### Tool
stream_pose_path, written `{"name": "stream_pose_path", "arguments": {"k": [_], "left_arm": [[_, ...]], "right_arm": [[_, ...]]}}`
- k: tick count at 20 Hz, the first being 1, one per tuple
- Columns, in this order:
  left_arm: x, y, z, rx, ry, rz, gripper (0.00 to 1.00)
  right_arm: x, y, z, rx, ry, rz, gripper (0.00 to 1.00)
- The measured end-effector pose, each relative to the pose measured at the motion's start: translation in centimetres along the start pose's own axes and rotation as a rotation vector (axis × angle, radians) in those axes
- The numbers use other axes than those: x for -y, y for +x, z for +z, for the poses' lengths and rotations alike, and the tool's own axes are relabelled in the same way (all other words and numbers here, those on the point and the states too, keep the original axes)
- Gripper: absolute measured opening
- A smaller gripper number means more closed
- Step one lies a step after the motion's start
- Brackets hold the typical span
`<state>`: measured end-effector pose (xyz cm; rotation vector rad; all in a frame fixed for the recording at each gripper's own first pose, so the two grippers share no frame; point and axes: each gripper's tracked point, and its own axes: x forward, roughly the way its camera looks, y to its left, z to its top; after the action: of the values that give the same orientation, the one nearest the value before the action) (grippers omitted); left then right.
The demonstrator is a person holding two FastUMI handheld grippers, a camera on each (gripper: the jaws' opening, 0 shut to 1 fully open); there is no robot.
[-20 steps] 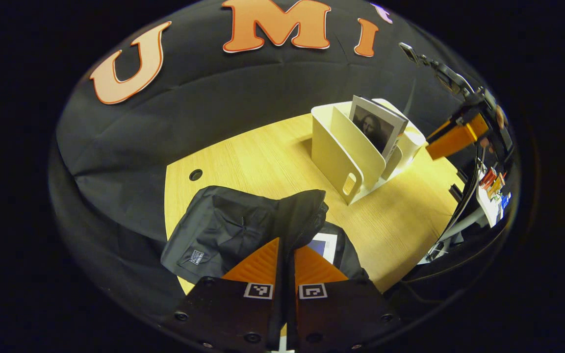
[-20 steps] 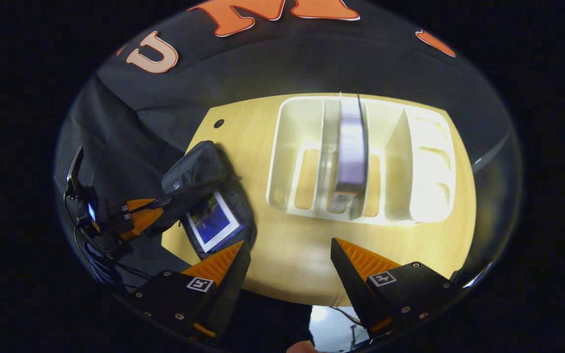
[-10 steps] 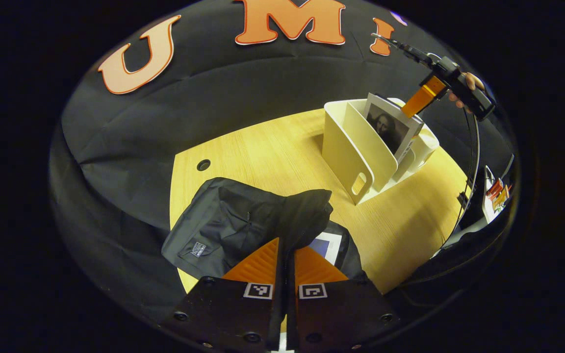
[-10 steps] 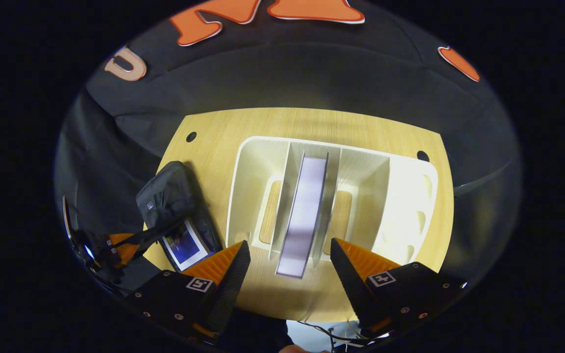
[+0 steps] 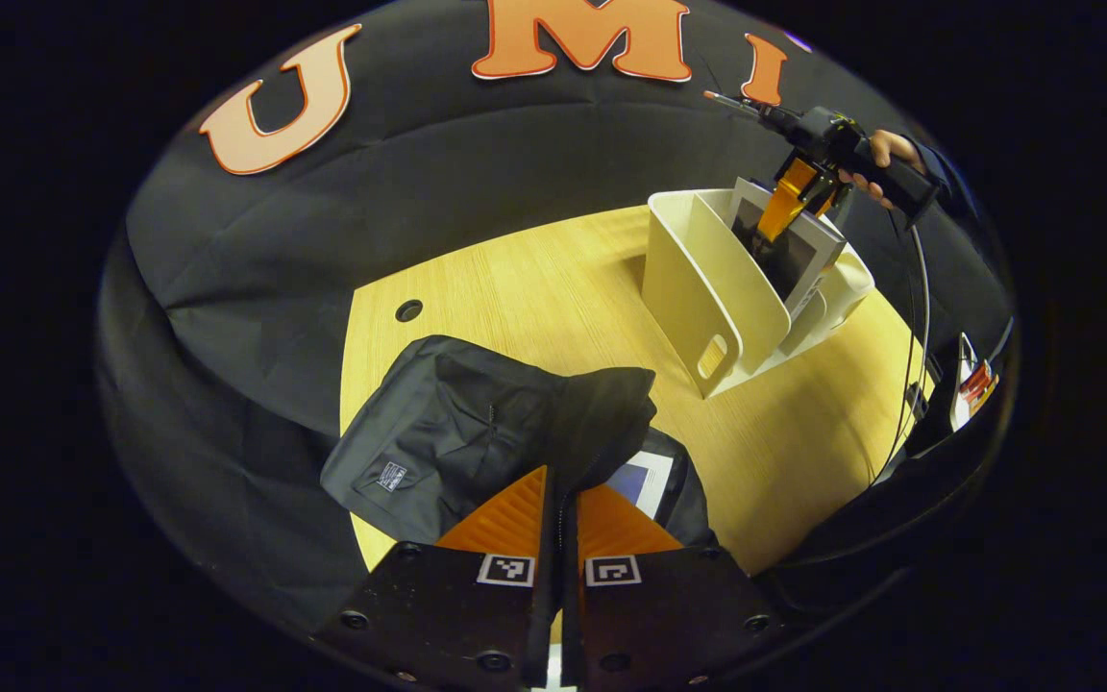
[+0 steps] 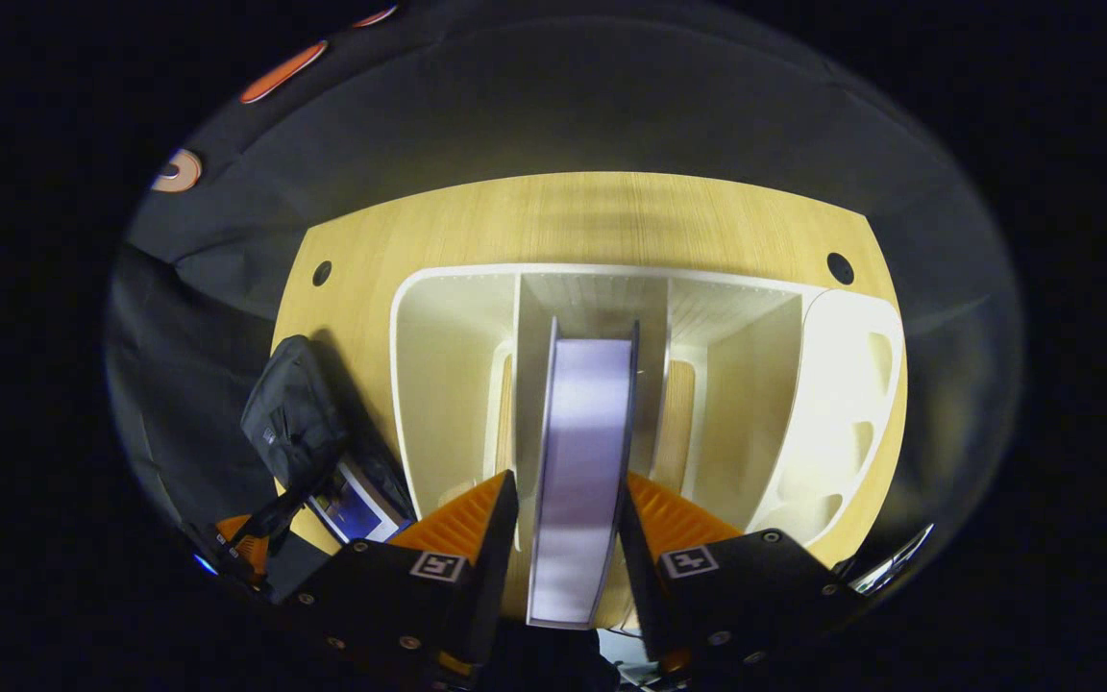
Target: Open the schoolbag, grab two books from the bookshelf and put them into the schoolbag.
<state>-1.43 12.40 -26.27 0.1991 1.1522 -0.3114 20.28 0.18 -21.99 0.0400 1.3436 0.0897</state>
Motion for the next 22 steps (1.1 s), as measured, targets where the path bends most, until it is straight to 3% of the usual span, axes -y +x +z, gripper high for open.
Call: {"name": "stream_pose_path", "arguments": {"k": [1,3,8,9,10,12,22], "left_arm": [[0.0,-0.1,0.1,0.004,0.008,0.005,0.05],[0.0,-0.1,0.3,0.001,0.016,0.001,0.05],[-0.1,-0.1,0.3,0.012,0.049,-0.023,0.05],[-0.2,-0.1,0.2,0.016,0.058,-0.029,0.05],[-0.2,-0.2,0.2,0.020,0.064,-0.036,0.05],[-0.3,-0.4,0.1,0.028,0.076,-0.051,0.05],[0.0,-1.1,-1.2,0.058,0.186,-0.135,0.05]], "right_arm": [[0.3,-0.3,0.2,0.006,0.002,-0.021,0.47],[0.3,0.1,-0.1,0.002,0.011,-0.046,0.39],[-0.6,-2.0,-1.6,0.030,0.019,-0.076,0.36],[-0.8,-2.7,-1.9,0.042,0.023,-0.078,0.42],[-0.6,-3.5,-2.4,0.053,0.028,-0.084,0.35],[-0.5,-4.9,-3.6,0.077,0.046,-0.098,0.35],[-1.8,-12.1,-14.6,0.176,0.171,-0.089,0.35]]}}
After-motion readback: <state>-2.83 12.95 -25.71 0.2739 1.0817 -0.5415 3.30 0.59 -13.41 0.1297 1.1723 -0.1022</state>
